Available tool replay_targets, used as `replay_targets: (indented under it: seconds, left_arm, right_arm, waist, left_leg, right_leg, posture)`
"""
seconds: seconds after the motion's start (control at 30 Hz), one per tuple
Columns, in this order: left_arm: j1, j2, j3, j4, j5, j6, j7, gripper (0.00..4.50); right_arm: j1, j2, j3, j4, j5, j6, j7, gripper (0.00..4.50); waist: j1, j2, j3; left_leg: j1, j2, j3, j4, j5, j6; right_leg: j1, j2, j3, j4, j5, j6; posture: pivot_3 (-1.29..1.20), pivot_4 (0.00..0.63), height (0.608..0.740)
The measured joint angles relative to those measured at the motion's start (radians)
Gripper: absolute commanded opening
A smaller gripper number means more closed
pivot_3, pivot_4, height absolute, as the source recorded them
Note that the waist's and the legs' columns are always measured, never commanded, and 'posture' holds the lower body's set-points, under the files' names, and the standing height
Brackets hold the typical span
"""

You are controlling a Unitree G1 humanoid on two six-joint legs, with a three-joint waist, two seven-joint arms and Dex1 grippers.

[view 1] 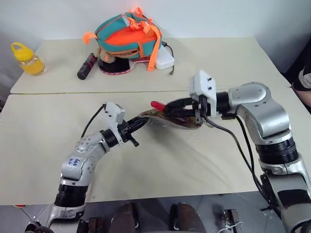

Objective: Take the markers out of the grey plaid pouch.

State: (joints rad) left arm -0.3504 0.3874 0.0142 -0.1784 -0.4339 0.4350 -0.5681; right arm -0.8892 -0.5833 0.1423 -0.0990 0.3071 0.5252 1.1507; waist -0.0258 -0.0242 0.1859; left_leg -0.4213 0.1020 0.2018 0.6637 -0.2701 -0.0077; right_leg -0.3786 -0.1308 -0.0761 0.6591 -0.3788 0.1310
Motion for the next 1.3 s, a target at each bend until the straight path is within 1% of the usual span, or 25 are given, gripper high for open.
replay_targets:
  seconds: [0.1,0.23,0.3,0.4,0.47,0.57,0.7,0.87,0.93,0.97,1.07,1.1,1.13,1.23,1.27,1.3]
  left_arm:
    - [-0.025,0.040,-0.007,0.030,0.088,-0.082,0.004,0.00]
    - [-0.042,0.049,0.015,0.082,0.165,-0.182,0.047,0.00]
    - [-0.053,0.077,0.038,0.116,0.206,-0.239,0.073,0.00]
    - [-0.047,0.151,0.128,0.168,0.250,-0.320,0.101,0.00]
    - [-0.024,0.209,0.165,0.195,0.289,-0.383,0.109,0.00]
    - [0.002,0.252,0.198,0.202,0.327,-0.441,0.114,0.00]
    - [0.082,0.250,0.181,0.176,0.350,-0.478,0.101,0.00]
    - [0.201,0.206,0.128,0.146,0.361,-0.480,0.081,0.00]
    - [0.218,0.199,0.124,0.146,0.360,-0.479,0.079,0.65]
    - [0.220,0.199,0.125,0.146,0.356,-0.476,0.077,0.88]
    - [0.220,0.197,0.129,0.145,0.332,-0.469,0.063,1.87]
    - [0.220,0.196,0.130,0.144,0.322,-0.468,0.060,2.07]
    - [0.220,0.194,0.133,0.141,0.312,-0.465,0.055,2.47]
    - [0.229,0.194,0.146,0.113,0.275,-0.454,0.031,3.39]
    - [0.233,0.194,0.155,0.103,0.257,-0.447,0.026,3.82]
    - [0.238,0.194,0.167,0.096,0.238,-0.435,0.019,4.07]
  right_arm:
    - [-0.003,0.042,-0.036,0.046,0.003,-0.050,-0.053,0.54]
    - [-0.024,0.035,-0.041,0.105,-0.021,-0.129,-0.079,0.54]
    - [-0.029,-0.017,-0.033,0.156,-0.082,-0.198,-0.084,0.54]
    - [0.006,-0.110,-0.032,0.219,-0.151,-0.283,-0.066,0.54]
    - [0.070,-0.161,-0.013,0.227,-0.198,-0.343,-0.044,0.54]
    - [0.168,-0.182,0.022,0.231,-0.243,-0.400,-0.024,0.54]
    - [0.260,-0.177,0.052,0.245,-0.281,-0.474,-0.034,0.54]
    - [0.286,-0.174,0.055,0.315,-0.331,-0.581,-0.072,0.54]
    - [0.286,-0.166,0.055,0.345,-0.338,-0.629,-0.082,0.54]
    - [0.291,-0.161,0.053,0.352,-0.337,-0.648,-0.082,0.54]
    - [0.294,-0.143,0.046,0.352,-0.302,-0.628,-0.063,1.60]
    - [0.295,-0.137,0.046,0.354,-0.297,-0.624,-0.058,1.85]
    - [0.295,-0.136,0.047,0.360,-0.298,-0.626,-0.055,2.25]
    - [0.297,-0.144,0.047,0.378,-0.306,-0.633,-0.051,3.22]
    - [0.300,-0.145,0.046,0.378,-0.303,-0.633,-0.051,3.64]
    - [0.302,-0.145,0.043,0.377,-0.295,-0.632,-0.051,3.91]
  waist:
    - [-0.001,0.000,0.000]
    - [-0.003,0.000,0.000]
    - [-0.003,0.000,0.000]
    - [-0.005,0.000,0.000]
    - [-0.006,0.000,0.000]
    - [-0.004,0.000,0.000]
    - [-0.005,0.000,0.000]
    - [-0.006,0.000,0.000]
    - [-0.006,0.000,0.000]
    - [-0.005,0.000,0.000]
    - [-0.007,0.000,0.000]
    - [-0.006,0.000,0.000]
    - [-0.005,0.000,0.000]
    - [-0.005,0.000,0.000]
    - [-0.005,0.000,0.000]
    - [-0.005,0.000,0.000]
  left_leg:
    - [0.000,0.000,0.000,0.000,0.000,0.000]
    - [0.000,0.000,0.001,-0.001,0.000,0.000]
    - [-0.001,0.000,0.001,-0.001,0.000,0.000]
    - [-0.001,0.000,0.003,-0.002,0.000,0.000]
    - [-0.001,0.000,0.004,-0.004,0.000,0.000]
    - [-0.001,0.000,0.005,-0.005,0.000,0.000]
    - [-0.001,0.001,0.007,-0.002,0.000,0.000]
    - [-0.001,0.001,0.007,0.000,0.000,0.000]
    - [0.000,0.002,0.007,0.000,0.000,0.000]
    - [0.000,0.002,0.007,0.000,0.000,0.000]
    - [0.000,0.002,0.006,0.000,0.000,0.000]
    - [0.000,0.002,0.006,0.000,0.000,0.000]
    - [0.000,0.002,0.006,0.000,0.000,0.000]
    - [-0.001,0.002,0.006,0.000,0.000,0.000]
    - [0.000,0.002,0.006,0.000,0.000,0.000]
    - [0.000,0.002,0.006,0.000,0.000,0.000]
  right_leg:
    - [0.000,0.000,0.000,0.000,0.000,0.000]
    - [-0.002,0.000,0.000,0.001,0.000,0.000]
    - [-0.003,0.000,0.000,0.002,0.000,0.000]
    - [-0.004,0.000,0.000,0.001,0.000,0.000]
    - [-0.006,0.000,0.000,0.001,0.000,0.000]
    - [-0.007,-0.001,0.001,0.001,0.000,0.000]
    - [-0.007,-0.001,0.001,0.002,0.000,0.000]
    - [-0.007,0.000,0.002,0.004,0.000,0.000]
    - [-0.006,0.000,0.002,0.005,0.000,0.000]
    - [-0.006,0.000,0.002,0.005,0.000,0.000]
    - [-0.006,0.000,0.002,0.005,0.000,0.000]
    - [-0.006,0.000,0.002,0.005,0.000,0.000]
    - [-0.006,0.000,0.002,0.006,0.000,0.000]
    - [-0.006,-0.001,0.002,0.005,0.000,0.000]
    - [-0.006,-0.001,0.002,0.005,0.000,0.000]
    - [-0.006,-0.001,0.001,0.005,0.000,0.000]
  posture:
    - [0.00,0.150,0.740]
    - [0.00,0.150,0.740]
    - [0.00,0.150,0.740]
    - [0.00,0.150,0.740]
    - [0.00,0.150,0.740]
    - [0.00,0.150,0.740]
    - [0.00,0.150,0.740]
    - [0.00,0.150,0.740]
    - [0.00,0.150,0.740]
    - [0.00,0.150,0.740]
    - [0.00,0.150,0.740]
    - [0.00,0.150,0.740]
    - [0.00,0.150,0.740]
    - [0.00,0.150,0.740]
    - [0.00,0.150,0.740]
    - [0.00,0.150,0.740]
